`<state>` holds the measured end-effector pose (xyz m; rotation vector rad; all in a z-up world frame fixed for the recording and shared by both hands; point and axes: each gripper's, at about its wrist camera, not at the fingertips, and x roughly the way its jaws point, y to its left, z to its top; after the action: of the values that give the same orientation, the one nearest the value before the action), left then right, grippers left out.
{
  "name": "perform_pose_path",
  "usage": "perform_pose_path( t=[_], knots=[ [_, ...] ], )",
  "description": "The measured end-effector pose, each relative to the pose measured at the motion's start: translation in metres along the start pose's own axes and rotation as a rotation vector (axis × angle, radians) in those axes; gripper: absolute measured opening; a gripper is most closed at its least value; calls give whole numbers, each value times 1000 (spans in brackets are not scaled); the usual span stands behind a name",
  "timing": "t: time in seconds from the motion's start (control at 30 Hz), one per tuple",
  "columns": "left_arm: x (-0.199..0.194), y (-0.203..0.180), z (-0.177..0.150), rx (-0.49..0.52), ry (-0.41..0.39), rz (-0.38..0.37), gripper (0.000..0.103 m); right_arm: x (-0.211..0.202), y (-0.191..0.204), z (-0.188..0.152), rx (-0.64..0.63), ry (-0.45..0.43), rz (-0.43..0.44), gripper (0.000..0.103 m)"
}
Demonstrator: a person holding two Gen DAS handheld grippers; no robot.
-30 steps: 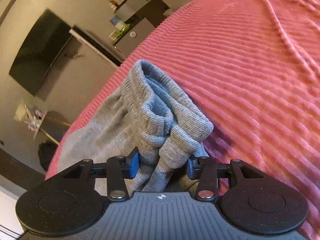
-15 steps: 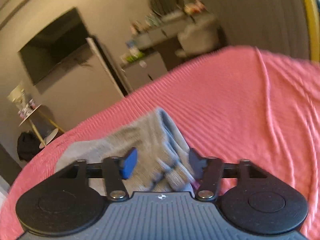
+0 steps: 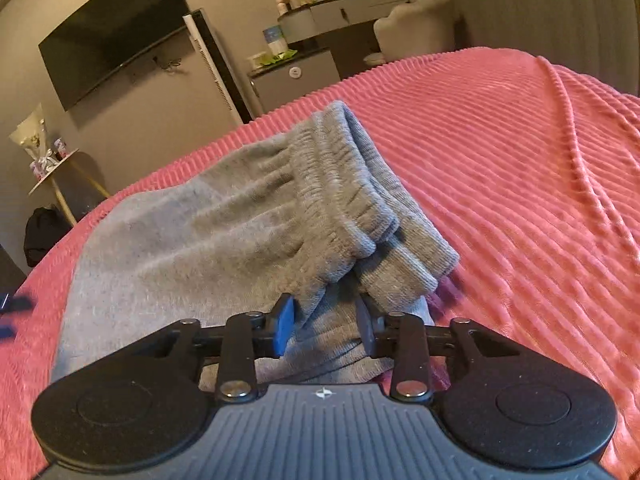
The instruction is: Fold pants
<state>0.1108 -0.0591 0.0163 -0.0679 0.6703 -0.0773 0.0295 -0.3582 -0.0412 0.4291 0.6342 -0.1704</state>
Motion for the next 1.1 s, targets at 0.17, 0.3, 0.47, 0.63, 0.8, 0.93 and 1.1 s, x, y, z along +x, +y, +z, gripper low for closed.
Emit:
perform_pose_path(
  t=[0.17, 0.3, 0.47, 0.63, 0.8, 0.93, 1.1],
  knots=[
    [55, -34, 20, 81, 26, 56, 73, 2, -5, -2, 38, -18, 21, 36],
    [110, -49, 9, 201, 146, 211, 79, 5, -7, -9, 58, -30, 40, 36],
    [105, -77, -9, 484, 25, 352, 92, 8, -9, -11, 45, -32, 57, 39],
    [50, -61, -28, 425, 36, 199, 83, -1, -16, -8, 101, -43, 95, 40],
    [10, -35, -60, 299, 78, 71, 76, -16, -21, -14, 206, -22, 110, 40],
    [11, -39, -66, 316, 77, 102, 77, -15, -12, -15, 177, -5, 86, 40],
    [35, -33, -72, 213, 153, 141, 88, -13, -9, -21, 173, 50, 47, 42]
  ],
)
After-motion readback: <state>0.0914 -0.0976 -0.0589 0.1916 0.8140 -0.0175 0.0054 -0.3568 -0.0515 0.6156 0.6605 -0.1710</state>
